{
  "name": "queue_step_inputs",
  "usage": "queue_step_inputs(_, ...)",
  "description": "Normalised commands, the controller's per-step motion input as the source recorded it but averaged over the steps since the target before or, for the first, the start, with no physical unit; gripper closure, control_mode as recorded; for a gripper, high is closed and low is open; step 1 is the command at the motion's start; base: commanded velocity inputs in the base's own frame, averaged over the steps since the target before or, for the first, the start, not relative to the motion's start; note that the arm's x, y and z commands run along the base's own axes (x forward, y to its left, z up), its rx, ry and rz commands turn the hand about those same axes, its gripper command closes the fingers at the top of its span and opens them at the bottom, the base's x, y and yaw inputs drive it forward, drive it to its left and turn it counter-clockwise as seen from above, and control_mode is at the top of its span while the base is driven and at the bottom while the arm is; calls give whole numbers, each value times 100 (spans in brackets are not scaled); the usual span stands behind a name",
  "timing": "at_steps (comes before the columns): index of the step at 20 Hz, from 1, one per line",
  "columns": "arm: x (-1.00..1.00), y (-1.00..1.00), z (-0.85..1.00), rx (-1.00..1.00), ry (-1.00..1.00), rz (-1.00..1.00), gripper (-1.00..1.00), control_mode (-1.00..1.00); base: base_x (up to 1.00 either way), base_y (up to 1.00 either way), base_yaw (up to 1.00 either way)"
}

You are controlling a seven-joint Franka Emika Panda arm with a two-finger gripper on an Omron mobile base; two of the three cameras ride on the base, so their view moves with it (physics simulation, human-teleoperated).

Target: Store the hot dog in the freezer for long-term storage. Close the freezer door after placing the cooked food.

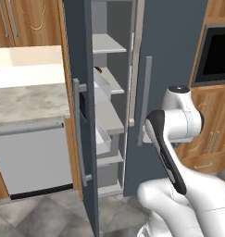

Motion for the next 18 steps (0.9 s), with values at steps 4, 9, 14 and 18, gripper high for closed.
queue_step_inputs(4,0,0,0,0,0,0,-100,100,-19,49,0)
queue_step_inputs(9,0,0,0,0,0,0,-100,100,-17,54,0)
queue_step_inputs(14,0,0,0,0,0,0,-100,100,-21,45,0)
queue_step_inputs(18,0,0,0,0,0,0,-100,100,-31,28,0)
